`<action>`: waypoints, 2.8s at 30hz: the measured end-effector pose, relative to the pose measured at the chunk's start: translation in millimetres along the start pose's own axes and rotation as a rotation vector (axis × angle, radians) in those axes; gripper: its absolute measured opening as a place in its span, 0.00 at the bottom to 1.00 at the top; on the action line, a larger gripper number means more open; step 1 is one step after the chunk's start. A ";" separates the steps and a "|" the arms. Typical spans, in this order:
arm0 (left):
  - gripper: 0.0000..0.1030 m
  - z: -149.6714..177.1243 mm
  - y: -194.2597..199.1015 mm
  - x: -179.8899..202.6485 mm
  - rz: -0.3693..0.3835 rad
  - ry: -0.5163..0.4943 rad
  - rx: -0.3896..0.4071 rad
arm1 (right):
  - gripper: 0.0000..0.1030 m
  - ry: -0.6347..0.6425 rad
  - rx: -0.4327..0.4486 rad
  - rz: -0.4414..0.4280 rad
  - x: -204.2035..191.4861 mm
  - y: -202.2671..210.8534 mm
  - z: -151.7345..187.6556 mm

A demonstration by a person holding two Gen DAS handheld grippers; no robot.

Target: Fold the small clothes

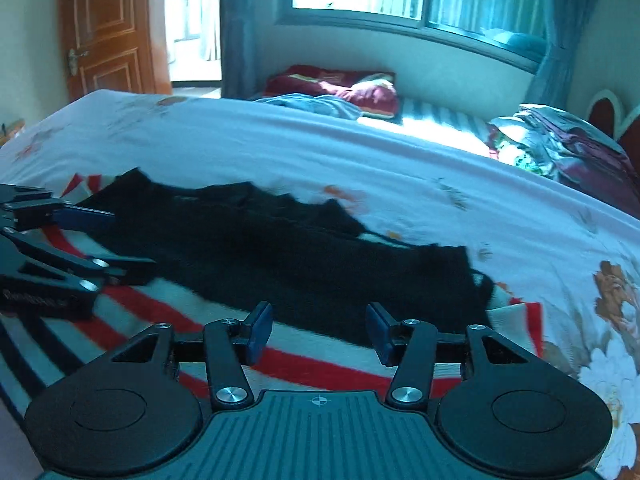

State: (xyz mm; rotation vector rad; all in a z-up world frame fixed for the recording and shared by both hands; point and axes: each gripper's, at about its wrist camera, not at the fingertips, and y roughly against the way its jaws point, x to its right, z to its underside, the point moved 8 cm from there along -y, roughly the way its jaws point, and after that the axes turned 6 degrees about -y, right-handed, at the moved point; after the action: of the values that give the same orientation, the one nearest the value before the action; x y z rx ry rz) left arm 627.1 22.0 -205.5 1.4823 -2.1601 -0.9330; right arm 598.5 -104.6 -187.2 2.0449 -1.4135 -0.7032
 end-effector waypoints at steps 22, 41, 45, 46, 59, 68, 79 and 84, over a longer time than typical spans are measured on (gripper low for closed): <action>0.65 70.8 54.8 46.8 -0.049 -0.038 -0.048 | 0.50 -0.044 -0.106 0.080 -12.3 53.7 85.4; 0.65 110.6 99.5 -23.6 -0.210 0.082 -0.014 | 0.05 -0.398 -0.132 0.084 103.0 112.8 129.7; 0.65 118.6 100.6 -31.9 -0.199 0.106 -0.014 | 0.05 -0.363 -0.125 0.134 93.1 117.2 139.4; 0.64 117.4 102.6 -32.1 -0.201 0.107 -0.019 | 0.05 -0.349 -0.119 0.159 91.8 118.7 137.0; 0.66 93.5 77.4 66.7 -0.075 0.016 0.017 | 0.40 -0.036 -0.071 0.008 -41.2 85.4 119.4; 0.62 134.8 115.8 -35.6 -0.219 0.113 -0.001 | 0.26 -0.208 -0.106 0.179 64.1 112.9 139.7; 0.57 133.8 114.5 -36.3 -0.233 0.131 -0.020 | 0.26 -0.177 -0.112 0.228 60.9 109.8 133.8; 0.57 133.6 113.4 -35.8 -0.241 0.131 -0.025 | 0.26 -0.185 -0.109 0.223 61.9 109.0 136.6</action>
State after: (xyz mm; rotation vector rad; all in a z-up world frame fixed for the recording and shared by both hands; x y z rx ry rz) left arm 480.6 123.6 -220.3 1.7680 -1.9011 -0.9077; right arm 452.2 -214.9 -215.4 1.7421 -1.6377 -0.8696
